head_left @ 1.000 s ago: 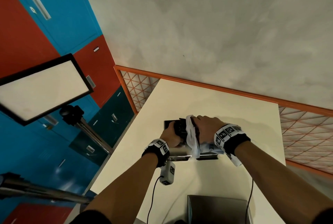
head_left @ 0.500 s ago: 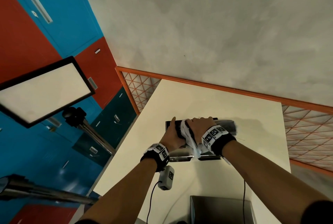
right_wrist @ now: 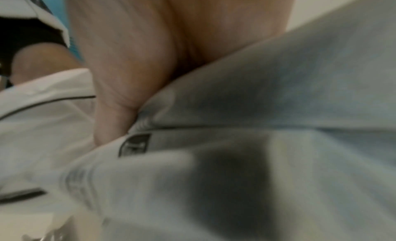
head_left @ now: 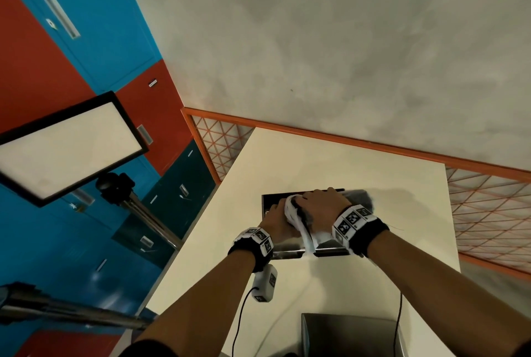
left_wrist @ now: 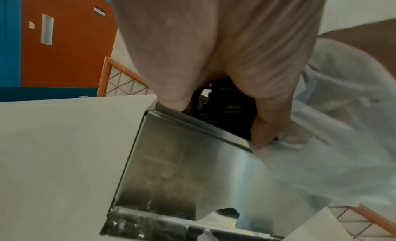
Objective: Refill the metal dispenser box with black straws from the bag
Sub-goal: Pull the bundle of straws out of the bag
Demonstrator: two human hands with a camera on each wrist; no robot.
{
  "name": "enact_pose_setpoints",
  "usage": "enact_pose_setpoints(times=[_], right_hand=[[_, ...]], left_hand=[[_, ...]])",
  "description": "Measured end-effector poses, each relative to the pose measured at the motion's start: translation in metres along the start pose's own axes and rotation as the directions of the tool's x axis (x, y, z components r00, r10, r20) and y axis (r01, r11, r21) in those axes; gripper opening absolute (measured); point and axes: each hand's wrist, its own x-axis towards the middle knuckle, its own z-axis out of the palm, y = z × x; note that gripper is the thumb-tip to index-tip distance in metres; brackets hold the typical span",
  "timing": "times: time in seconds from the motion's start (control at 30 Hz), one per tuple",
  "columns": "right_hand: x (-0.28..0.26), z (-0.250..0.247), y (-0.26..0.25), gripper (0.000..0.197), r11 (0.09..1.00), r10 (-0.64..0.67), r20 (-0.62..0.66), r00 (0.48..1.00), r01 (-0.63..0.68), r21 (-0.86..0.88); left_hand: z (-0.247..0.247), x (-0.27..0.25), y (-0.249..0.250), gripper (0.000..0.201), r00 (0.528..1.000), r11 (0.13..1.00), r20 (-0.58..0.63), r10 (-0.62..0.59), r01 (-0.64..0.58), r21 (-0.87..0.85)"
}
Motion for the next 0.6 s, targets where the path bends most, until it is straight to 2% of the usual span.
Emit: enact_pose_setpoints(times=[0.13, 0.23, 0.3, 0.33, 0.37, 0.4, 0.43, 0.47, 0.5, 0.53, 0.57, 0.6], right_hand=[[-0.013, -0.011, 0.020, 0.043, 0.998, 0.046, -0.035, 0.998, -0.045, 0.037], [-0.033, -0.015, 0.044, 0.048, 0.980, 0.158, -0.154, 0.975, -0.136, 0.148], [-0.047, -0.008, 0.059, 0.055, 0.938, 0.286, -0.244, 0.927, -0.218, 0.270], [-0.054, -0.002, 0.065, 0.057, 0.888, 0.374, -0.280, 0.884, -0.254, 0.385], [-0.059, 0.005, 0.069, 0.057, 0.805, 0.472, -0.292, 0.832, -0.271, 0.528], [-0.063, 0.014, 0.071, 0.058, 0.682, 0.569, -0.271, 0.776, -0.261, 0.683], [-0.064, 0.024, 0.071, 0.062, 0.527, 0.647, -0.212, 0.733, -0.229, 0.818], [-0.064, 0.033, 0.068, 0.067, 0.365, 0.690, -0.129, 0.713, -0.188, 0.912], [-0.064, 0.040, 0.062, 0.071, 0.227, 0.695, -0.044, 0.718, -0.160, 0.961], [-0.063, 0.048, 0.054, 0.072, 0.129, 0.675, 0.019, 0.738, -0.143, 0.981], [-0.061, 0.054, 0.046, 0.068, 0.077, 0.647, 0.041, 0.761, -0.119, 0.990], [-0.060, 0.059, 0.038, 0.063, 0.064, 0.632, 0.029, 0.775, -0.090, 0.994]], left_hand=[[0.004, 0.010, -0.008, 0.089, 0.999, 0.999, 0.007, -0.033, 0.033, 0.020], [0.014, 0.024, -0.021, 0.092, 0.998, 0.998, -0.016, -0.055, 0.054, -0.036], [0.016, 0.023, -0.021, 0.092, 0.997, 0.996, -0.022, -0.072, 0.070, -0.057], [0.013, 0.019, -0.017, 0.090, 0.997, 0.995, -0.029, -0.075, 0.072, -0.070], [0.013, 0.018, -0.017, 0.088, 0.996, 0.994, -0.027, -0.083, 0.081, -0.078], [0.012, 0.017, -0.016, 0.086, 0.996, 0.994, -0.026, -0.081, 0.079, -0.079], [0.013, 0.018, -0.018, 0.085, 0.996, 0.994, -0.025, -0.081, 0.079, -0.078], [0.012, 0.016, -0.017, 0.085, 0.996, 0.993, -0.015, -0.087, 0.086, -0.078], [0.009, 0.014, -0.014, 0.085, 0.996, 0.993, -0.014, -0.085, 0.083, -0.087], [0.009, 0.015, -0.015, 0.087, 0.996, 0.991, -0.013, -0.089, 0.087, -0.099], [0.011, 0.016, -0.017, 0.089, 0.996, 0.991, -0.017, -0.090, 0.087, -0.103], [0.011, 0.016, -0.018, 0.091, 0.997, 0.991, -0.017, -0.080, 0.078, -0.109]])
